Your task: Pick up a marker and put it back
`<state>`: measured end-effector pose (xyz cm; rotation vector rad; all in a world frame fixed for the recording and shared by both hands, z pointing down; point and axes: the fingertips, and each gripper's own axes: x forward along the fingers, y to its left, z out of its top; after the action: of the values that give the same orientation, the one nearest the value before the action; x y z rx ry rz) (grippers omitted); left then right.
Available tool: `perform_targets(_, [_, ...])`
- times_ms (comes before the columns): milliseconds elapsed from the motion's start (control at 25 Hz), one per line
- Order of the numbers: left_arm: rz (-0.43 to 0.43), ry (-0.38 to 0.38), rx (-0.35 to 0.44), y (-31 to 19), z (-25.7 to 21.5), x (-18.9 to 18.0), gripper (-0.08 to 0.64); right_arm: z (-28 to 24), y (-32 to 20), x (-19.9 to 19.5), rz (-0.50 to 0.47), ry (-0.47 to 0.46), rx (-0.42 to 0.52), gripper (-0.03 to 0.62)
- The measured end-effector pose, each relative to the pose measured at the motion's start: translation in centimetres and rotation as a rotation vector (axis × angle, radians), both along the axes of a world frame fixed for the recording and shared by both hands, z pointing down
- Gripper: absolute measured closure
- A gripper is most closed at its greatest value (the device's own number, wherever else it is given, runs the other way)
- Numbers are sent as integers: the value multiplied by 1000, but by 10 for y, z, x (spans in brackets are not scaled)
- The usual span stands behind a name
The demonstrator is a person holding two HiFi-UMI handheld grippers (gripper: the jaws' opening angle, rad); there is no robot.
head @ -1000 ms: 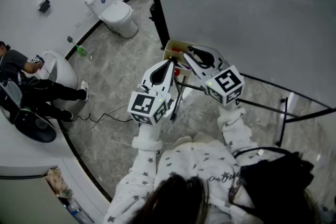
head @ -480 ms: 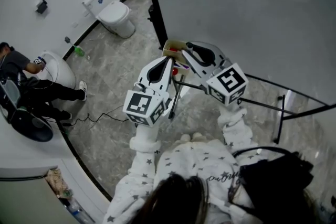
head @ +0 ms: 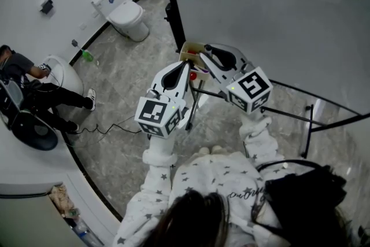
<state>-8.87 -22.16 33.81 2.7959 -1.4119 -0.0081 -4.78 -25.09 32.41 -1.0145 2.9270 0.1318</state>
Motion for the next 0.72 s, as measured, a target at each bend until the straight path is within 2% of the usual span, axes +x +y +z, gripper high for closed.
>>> perform_targets(120, [3, -42, 2, 0, 2, 3, 568, -2, 0, 0, 1, 0, 3, 509])
perform_targets(320, [14, 5, 29, 8, -7, 3, 568, -13, 6, 1, 10, -4, 20, 509])
perform_targets(720, [-5, 12, 28, 6, -5, 1, 568, -19, 6, 2, 1, -6, 38, 509])
